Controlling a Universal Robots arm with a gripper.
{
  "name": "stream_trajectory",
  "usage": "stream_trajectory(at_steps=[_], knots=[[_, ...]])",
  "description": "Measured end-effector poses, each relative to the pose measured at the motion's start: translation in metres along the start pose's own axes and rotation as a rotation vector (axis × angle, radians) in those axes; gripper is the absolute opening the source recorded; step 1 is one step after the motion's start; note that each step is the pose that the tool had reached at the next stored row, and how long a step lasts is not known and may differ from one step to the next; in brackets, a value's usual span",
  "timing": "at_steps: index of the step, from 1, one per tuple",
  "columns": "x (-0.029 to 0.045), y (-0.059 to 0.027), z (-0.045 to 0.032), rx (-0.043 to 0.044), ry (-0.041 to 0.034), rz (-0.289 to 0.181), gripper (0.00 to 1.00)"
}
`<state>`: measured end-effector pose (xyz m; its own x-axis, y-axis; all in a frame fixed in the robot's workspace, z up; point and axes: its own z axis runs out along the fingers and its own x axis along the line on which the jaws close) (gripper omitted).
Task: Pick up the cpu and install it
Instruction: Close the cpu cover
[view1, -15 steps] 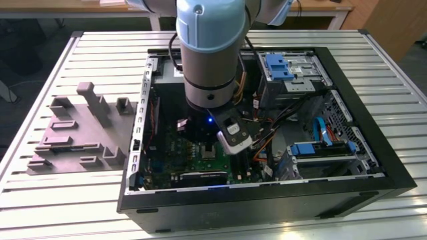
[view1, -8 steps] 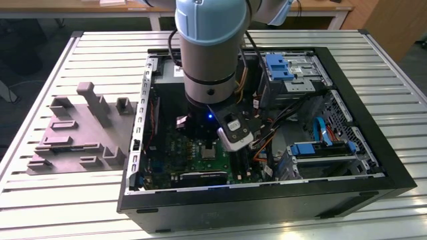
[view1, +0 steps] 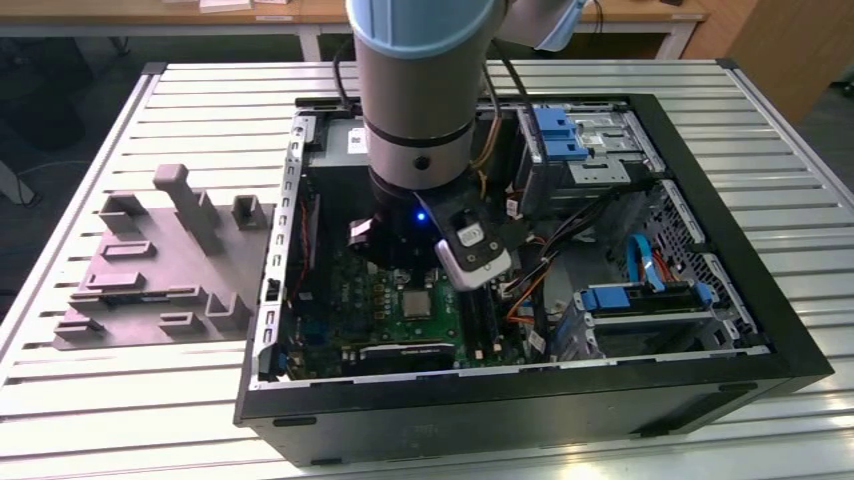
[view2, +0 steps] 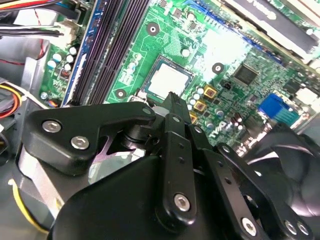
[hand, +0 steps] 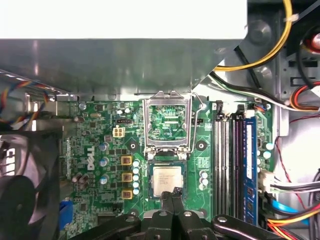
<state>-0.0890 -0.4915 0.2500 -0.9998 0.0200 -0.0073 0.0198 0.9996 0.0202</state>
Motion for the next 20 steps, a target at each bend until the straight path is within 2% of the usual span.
stream_trajectory(at_steps=[5, 20], knots=[[-0.0001, 0.0002, -0.0087, 0.0000, -0.0004, 0.000, 0.11], [-0.0001, 0.0002, -0.0088, 0.0027, -0.0005, -0.001, 0.11]])
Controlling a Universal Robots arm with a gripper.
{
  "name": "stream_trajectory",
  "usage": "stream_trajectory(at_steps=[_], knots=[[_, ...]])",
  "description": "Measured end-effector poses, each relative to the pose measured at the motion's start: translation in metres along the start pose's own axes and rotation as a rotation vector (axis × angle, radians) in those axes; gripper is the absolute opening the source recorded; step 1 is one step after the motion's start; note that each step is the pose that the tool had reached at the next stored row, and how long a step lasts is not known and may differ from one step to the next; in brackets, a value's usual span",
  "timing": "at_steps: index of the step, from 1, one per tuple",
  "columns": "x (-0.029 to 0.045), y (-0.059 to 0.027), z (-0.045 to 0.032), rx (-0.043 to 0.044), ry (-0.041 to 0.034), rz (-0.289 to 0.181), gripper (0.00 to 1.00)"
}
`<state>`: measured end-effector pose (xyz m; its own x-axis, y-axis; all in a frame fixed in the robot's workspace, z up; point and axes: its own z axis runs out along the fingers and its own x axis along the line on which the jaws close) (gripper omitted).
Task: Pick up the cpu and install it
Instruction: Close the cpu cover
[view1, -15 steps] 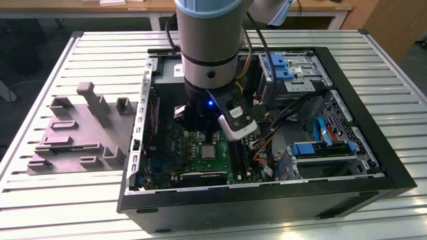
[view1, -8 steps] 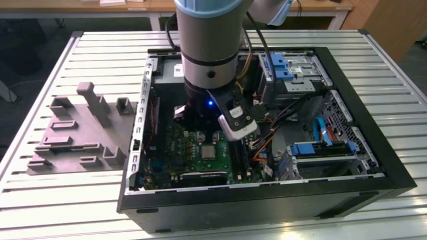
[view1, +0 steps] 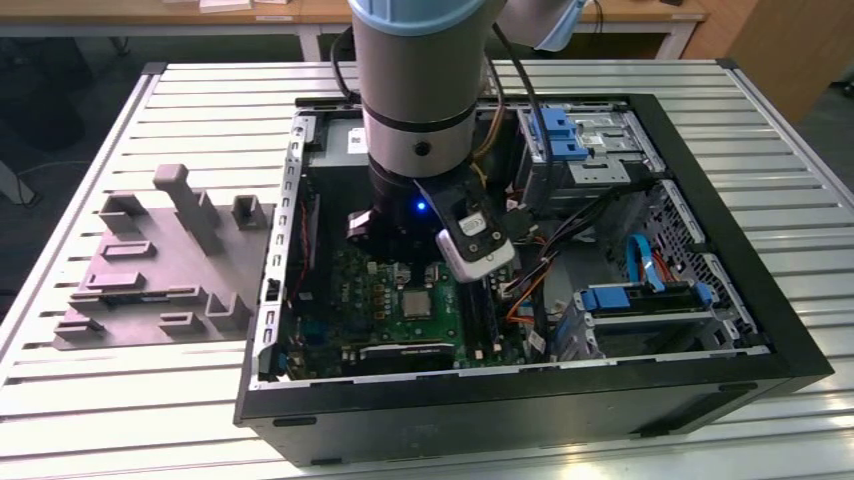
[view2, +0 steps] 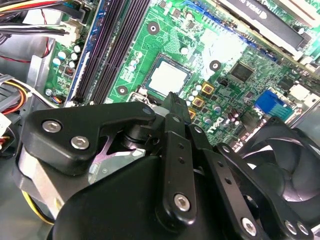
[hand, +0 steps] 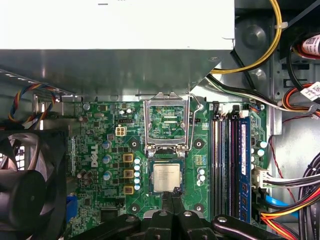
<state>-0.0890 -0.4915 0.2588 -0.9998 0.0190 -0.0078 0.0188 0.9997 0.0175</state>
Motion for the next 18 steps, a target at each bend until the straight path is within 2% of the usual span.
stream_trajectory(at_steps=[6, 14, 18], knots=[[0.0000, -0.0006, 0.0000, -0.0001, 0.0004, -0.019, 0.11], [0.0000, -0.0011, 0.0000, -0.0006, 0.0013, -0.074, 0.11], [0.0000, -0.0011, 0.0000, -0.0007, 0.0014, -0.080, 0.11]])
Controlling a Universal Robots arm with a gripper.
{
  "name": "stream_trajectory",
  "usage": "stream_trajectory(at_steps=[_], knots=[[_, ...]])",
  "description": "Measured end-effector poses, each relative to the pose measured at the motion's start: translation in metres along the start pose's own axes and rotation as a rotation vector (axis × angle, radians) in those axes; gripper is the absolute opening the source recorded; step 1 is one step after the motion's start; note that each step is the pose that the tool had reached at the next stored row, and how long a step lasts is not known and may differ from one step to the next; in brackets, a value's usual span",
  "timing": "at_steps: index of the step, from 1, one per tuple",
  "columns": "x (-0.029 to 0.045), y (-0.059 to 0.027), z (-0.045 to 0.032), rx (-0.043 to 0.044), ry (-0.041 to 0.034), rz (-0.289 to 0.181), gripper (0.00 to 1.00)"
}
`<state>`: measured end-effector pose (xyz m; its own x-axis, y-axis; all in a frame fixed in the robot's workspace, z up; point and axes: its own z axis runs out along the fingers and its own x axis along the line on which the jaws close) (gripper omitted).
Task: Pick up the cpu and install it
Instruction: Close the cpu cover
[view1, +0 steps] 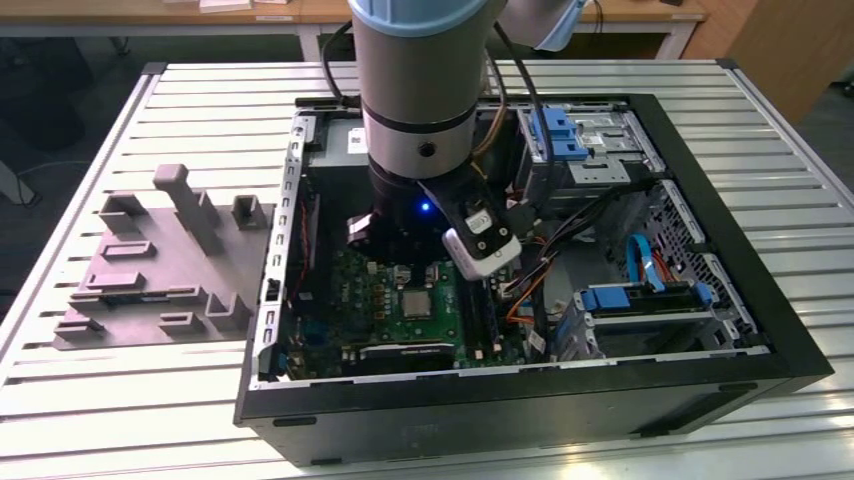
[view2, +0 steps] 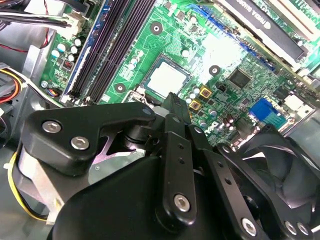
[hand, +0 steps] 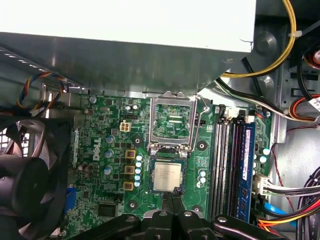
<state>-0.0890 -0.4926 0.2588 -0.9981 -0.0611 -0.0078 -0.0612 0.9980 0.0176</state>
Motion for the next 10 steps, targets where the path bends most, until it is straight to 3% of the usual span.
stream_trajectory(at_steps=[5, 10], knots=[[0.0000, 0.0000, 0.0000, 0.0000, 0.0000, -0.003, 0.11], [0.0000, -0.0001, 0.0001, -0.0003, 0.0009, -0.050, 0.11]])
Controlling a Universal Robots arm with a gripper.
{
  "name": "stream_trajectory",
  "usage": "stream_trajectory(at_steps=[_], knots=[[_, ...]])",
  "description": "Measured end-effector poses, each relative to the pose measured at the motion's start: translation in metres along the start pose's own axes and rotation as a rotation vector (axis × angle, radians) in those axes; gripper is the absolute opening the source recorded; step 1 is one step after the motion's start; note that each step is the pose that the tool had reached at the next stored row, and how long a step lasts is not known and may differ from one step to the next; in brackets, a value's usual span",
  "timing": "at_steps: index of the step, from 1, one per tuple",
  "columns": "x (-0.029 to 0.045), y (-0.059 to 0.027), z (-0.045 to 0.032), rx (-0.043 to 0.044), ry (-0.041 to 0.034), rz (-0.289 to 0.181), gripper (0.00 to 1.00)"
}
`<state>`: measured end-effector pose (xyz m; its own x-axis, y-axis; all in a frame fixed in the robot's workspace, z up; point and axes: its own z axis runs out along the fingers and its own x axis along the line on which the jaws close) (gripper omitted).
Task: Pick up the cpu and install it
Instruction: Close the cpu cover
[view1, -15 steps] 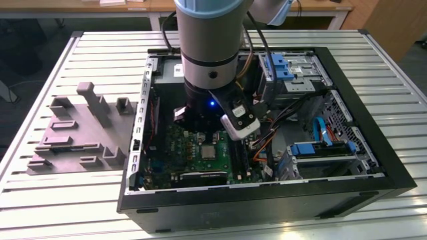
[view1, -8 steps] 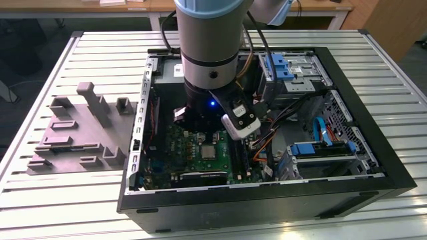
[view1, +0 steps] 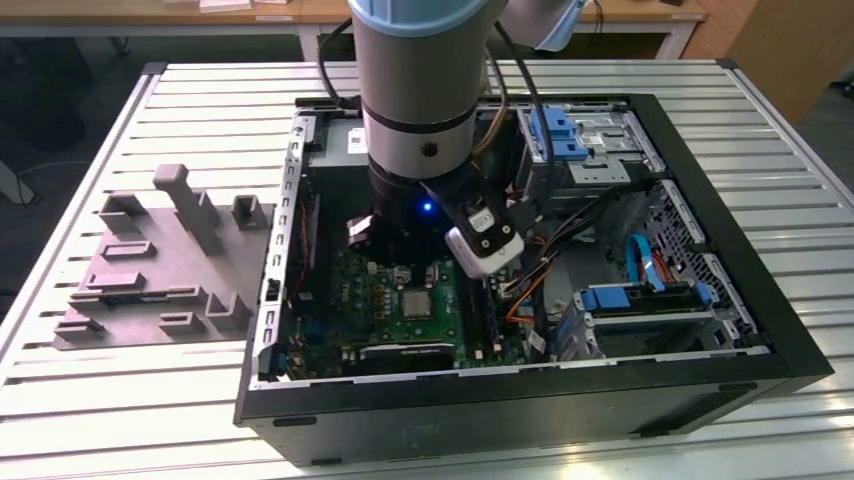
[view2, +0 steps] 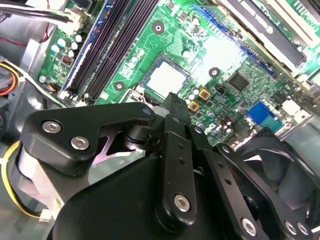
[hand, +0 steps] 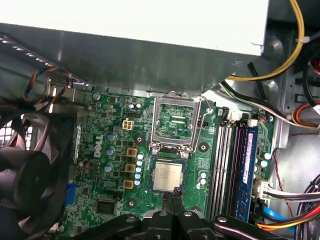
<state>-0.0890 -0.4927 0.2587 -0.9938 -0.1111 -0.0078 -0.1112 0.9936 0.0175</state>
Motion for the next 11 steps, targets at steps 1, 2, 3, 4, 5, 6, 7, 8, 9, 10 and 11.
stream_trajectory(at_steps=[1, 2, 3, 4, 5, 6, 7, 8, 9, 10, 11], knots=[[0.0000, 0.0000, 0.0000, 0.0000, 0.0002, -0.011, 0.11], [0.0000, 0.0000, 0.0000, -0.0001, 0.0004, -0.020, 0.11], [0.0000, 0.0000, 0.0000, -0.0003, 0.0005, -0.028, 0.11], [0.0000, -0.0001, 0.0001, -0.0003, 0.0006, -0.034, 0.11], [0.0001, -0.0004, 0.0000, -0.0003, 0.0007, -0.038, 0.11], [0.0001, -0.0005, 0.0000, -0.0004, 0.0007, -0.040, 0.11], [0.0001, -0.0005, 0.0000, -0.0004, 0.0008, -0.044, 0.11], [0.0000, -0.0005, 0.0000, -0.0005, 0.0008, -0.048, 0.11], [0.0000, -0.0005, 0.0000, -0.0005, 0.0009, -0.054, 0.11], [0.0000, -0.0005, 0.0000, -0.0006, 0.0010, -0.059, 0.11], [0.0000, -0.0005, 0.0000, -0.0006, 0.0011, -0.064, 0.11]])
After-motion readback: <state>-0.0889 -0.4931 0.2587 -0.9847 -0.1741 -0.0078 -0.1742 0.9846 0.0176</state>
